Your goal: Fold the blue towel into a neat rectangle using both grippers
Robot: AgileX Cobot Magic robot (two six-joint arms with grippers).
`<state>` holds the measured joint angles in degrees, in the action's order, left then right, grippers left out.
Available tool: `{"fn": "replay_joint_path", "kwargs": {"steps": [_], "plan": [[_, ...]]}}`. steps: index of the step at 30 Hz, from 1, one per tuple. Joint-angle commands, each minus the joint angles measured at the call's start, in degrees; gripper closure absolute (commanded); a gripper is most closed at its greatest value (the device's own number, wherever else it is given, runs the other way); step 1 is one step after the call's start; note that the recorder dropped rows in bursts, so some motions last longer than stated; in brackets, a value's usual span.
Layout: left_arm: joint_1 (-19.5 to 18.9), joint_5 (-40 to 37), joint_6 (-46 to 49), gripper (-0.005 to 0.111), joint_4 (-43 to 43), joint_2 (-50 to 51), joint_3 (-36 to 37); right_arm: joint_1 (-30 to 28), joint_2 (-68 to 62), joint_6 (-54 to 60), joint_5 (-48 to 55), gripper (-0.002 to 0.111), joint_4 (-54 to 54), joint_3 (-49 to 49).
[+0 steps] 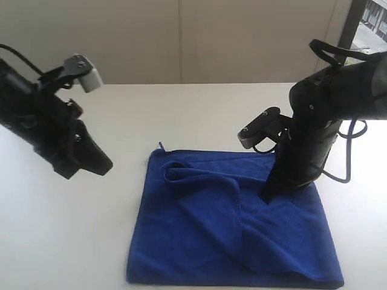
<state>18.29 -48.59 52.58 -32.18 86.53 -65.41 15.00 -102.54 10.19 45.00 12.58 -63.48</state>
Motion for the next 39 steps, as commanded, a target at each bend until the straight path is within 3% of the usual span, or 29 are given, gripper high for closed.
{"fn": "replay_joint_path", "kwargs": {"steps": [1, 7, 12, 16, 20, 28, 39], "plan": [[5.6, 1.9, 3.1, 0.107, 3.8, 7.7, -6.6, -1.0, 0.6, 1.9, 0.1, 0.108, -1.5, 0.3], [13.7, 9.2, 5.4, 0.107, 6.5, 16.8, -14.5, -8.3, -1.1, 18.1, -0.4, 0.108, -19.5, -0.4], [17.9, 17.1, 15.3, 0.107, 6.5, 21.6, -17.0, -14.4, -2.1, 23.6, -0.1, 0.108, -28.3, -2.4], [19.8, 21.5, 26.3, 0.107, 2.1, 24.6, -17.4, -15.2, -2.2, 25.6, -2.0, 0.108, -31.5, -4.4], [20.9, 23.7, 33.0, 0.104, -8.1, 27.0, -17.4, -15.2, -3.3, 26.6, -2.3, 0.108, -34.5, -5.6], [21.7, 26.2, 34.9, 0.059, -10.5, 29.3, -17.3, -15.2, -7.7, 27.3, -2.7, 0.108, -35.3, -5.7], [21.3, 31.0, 29.6, 0.058, -1.7, 31.4, -17.3, -15.2, -9.0, 27.3, -3.6, 0.108, -35.4, -5.7]]}}
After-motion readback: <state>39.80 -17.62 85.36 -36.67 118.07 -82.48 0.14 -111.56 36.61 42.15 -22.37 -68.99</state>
